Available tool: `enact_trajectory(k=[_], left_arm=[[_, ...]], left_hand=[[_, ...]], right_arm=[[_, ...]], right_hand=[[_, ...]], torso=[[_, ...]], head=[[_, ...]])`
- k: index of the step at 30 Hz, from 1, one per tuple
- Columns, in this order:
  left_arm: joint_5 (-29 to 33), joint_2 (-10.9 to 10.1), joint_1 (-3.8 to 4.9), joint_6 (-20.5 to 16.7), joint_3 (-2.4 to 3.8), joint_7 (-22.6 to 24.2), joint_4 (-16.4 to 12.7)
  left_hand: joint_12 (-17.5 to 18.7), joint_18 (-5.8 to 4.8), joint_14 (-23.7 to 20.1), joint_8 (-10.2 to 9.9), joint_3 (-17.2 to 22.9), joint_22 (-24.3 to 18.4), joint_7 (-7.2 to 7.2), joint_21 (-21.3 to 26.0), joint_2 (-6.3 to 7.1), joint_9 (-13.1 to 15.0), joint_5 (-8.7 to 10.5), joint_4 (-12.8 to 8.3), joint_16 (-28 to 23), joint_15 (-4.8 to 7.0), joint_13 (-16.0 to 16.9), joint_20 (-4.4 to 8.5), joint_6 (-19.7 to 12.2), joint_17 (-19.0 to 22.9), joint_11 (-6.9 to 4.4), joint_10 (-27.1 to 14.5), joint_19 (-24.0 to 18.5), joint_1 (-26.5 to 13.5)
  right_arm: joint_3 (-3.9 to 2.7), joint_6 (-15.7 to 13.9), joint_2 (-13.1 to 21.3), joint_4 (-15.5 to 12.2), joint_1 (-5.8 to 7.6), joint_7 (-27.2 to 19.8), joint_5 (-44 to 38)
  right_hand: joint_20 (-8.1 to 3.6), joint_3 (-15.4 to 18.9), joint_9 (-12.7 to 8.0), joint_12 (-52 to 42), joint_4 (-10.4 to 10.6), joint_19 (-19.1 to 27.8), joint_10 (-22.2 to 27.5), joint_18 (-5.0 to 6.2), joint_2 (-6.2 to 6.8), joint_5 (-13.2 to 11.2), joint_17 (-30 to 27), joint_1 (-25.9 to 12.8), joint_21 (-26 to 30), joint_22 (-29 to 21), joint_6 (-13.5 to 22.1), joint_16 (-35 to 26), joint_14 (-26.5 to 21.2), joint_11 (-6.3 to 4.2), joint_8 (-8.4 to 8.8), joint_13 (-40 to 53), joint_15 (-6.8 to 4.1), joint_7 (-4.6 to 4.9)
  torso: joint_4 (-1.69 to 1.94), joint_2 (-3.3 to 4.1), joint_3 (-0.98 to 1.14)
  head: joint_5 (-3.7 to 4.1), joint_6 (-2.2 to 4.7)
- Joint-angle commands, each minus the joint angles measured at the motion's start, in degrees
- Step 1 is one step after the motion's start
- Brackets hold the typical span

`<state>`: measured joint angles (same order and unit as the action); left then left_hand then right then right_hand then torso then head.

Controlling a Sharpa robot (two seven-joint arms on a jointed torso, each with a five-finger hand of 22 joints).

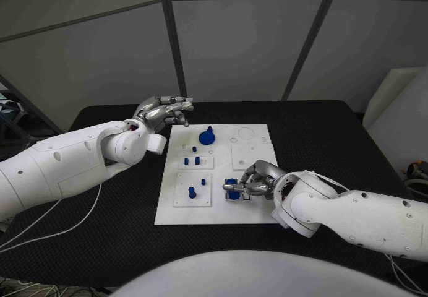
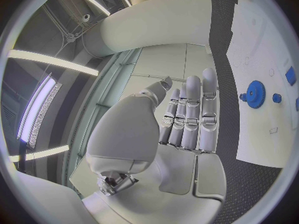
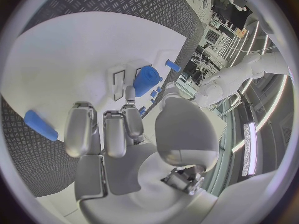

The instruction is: Assemble the parts on the task board

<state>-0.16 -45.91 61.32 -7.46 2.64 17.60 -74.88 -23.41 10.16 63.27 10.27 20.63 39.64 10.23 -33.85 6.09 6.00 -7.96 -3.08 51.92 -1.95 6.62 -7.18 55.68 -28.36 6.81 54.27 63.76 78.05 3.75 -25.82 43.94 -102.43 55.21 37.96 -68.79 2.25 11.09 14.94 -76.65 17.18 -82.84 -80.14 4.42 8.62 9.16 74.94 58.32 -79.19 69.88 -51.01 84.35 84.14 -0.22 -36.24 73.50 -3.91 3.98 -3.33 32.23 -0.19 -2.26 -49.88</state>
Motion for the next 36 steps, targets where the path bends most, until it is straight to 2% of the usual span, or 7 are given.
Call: enact_trajectory(k=[1,4,7,10,17,22,36], left_arm=[[0.06,0.00,0.09,0.84,0.04,0.02,-0.03],[0.06,-0.02,0.09,0.87,0.04,0.01,-0.02],[0.06,-0.02,0.09,0.88,0.04,0.01,0.02],[0.06,0.00,0.08,0.92,-0.04,0.00,0.09],[0.06,-0.11,-0.16,0.90,-0.20,0.00,0.22],[0.06,-0.13,-0.37,0.90,-0.22,0.00,0.27],[0.06,-0.24,-0.49,0.85,-0.24,0.01,0.14]], left_hand=[[-0.32,0.30,-0.42,0.35,-0.31,-0.09,0.05,0.32,-0.45,-0.09,-0.30,-0.06,0.22,-0.09,-0.05,-0.18,-0.39,0.08,-0.06,-0.45,-0.15,0.08],[-0.32,0.30,-0.42,0.35,-0.31,-0.09,0.05,0.32,-0.45,-0.09,-0.30,-0.06,0.22,-0.09,-0.05,-0.18,-0.39,0.08,-0.06,-0.45,-0.15,0.08],[-0.32,0.30,-0.42,0.35,-0.31,-0.09,0.05,0.32,-0.45,-0.09,-0.30,-0.06,0.22,-0.09,-0.05,-0.18,-0.39,0.08,-0.06,-0.45,-0.15,0.08],[-0.32,0.30,-0.42,0.35,-0.31,-0.09,0.05,0.32,-0.45,-0.09,-0.30,-0.06,0.22,-0.09,-0.05,-0.18,-0.39,0.08,-0.06,-0.45,-0.15,0.08],[-0.32,0.30,-0.42,0.35,-0.31,-0.09,0.05,0.32,-0.45,-0.09,-0.30,-0.06,0.22,-0.09,-0.05,-0.18,-0.39,0.08,-0.06,-0.45,-0.15,0.08],[-0.32,0.30,-0.42,0.35,-0.31,-0.09,0.05,0.32,-0.45,-0.09,-0.30,-0.06,0.22,-0.09,-0.05,-0.18,-0.39,0.08,-0.06,-0.45,-0.15,0.08],[-0.35,0.29,-0.43,0.37,-0.35,-0.10,0.05,0.33,-0.47,-0.09,-0.30,-0.02,0.24,-0.11,-0.06,-0.19,-0.41,0.10,-0.05,-0.47,-0.16,0.05]], right_arm=[[-0.02,-1.08,0.24,-0.74,0.07,-1.26,-2.28],[-0.02,-1.26,0.86,-1.46,0.06,-2.98,-2.91],[-0.01,-1.59,1.72,-2.31,0.06,-5.28,-2.90],[-0.01,-1.29,2.89,-3.26,0.07,-7.02,-2.86],[0.00,1.79,5.10,-4.67,0.10,-9.54,-2.83],[0.00,3.22,5.17,-4.71,0.11,-9.80,-3.49],[0.00,2.35,3.01,-1.23,0.12,-5.88,-3.84]], right_hand=[[-0.35,-1.00,0.18,0.13,-0.14,-0.06,0.18,-0.52,-0.56,0.12,5.44,-0.63,0.19,0.09,0.19,-0.27,3.87,-0.16,-0.47,0.15,-0.33,-0.04],[-0.44,-3.58,0.37,0.12,-1.05,-0.11,0.11,-0.54,-4.78,2.67,5.47,3.26,0.15,0.20,0.31,-0.27,3.88,-0.25,-0.88,0.23,-0.43,-0.15],[-0.57,-5.68,0.54,-0.07,-3.87,-0.24,-0.06,-0.59,-7.11,4.62,5.69,9.83,-0.02,0.53,0.53,-0.14,3.93,-0.32,-1.22,0.54,-0.53,-0.18],[-0.54,-5.48,0.58,-0.07,-5.37,-0.28,-0.08,-0.62,-6.88,4.31,5.71,12.21,-0.05,0.61,0.73,-0.14,3.94,-0.22,-1.32,0.61,-0.48,-0.07],[-0.47,-4.37,0.63,0.01,-6.43,-0.33,-0.04,-0.65,-6.07,4.71,5.75,13.46,-0.13,0.82,0.73,-0.13,3.94,-0.19,-1.50,0.59,-0.40,-0.02],[-0.55,-4.89,0.83,-0.05,-8.56,-0.36,-0.15,-0.66,-6.91,3.70,5.88,16.73,-0.17,0.95,0.03,-0.07,3.96,-0.43,-2.09,0.77,-0.57,-0.30],[-1.04,-5.04,1.51,-0.32,-8.64,-0.60,-0.63,-0.75,-8.97,5.12,5.90,16.95,-0.47,1.51,-1.76,-0.07,3.98,-1.26,-3.78,1.18,-1.19,-1.34]], torso=[[-0.01,-0.03,0.03],[-0.02,-0.02,-0.01],[-0.01,-0.04,-0.02],[-0.09,-0.08,0.04],[-0.01,-0.05,0.02],[-0.01,0.01,-0.01],[0.02,0.13,-0.03]], head=[[-0.08,0.06],[-0.12,0.06],[-0.15,0.12],[-0.20,0.23],[-0.23,0.26],[-0.17,0.25],[-0.44,0.00]])
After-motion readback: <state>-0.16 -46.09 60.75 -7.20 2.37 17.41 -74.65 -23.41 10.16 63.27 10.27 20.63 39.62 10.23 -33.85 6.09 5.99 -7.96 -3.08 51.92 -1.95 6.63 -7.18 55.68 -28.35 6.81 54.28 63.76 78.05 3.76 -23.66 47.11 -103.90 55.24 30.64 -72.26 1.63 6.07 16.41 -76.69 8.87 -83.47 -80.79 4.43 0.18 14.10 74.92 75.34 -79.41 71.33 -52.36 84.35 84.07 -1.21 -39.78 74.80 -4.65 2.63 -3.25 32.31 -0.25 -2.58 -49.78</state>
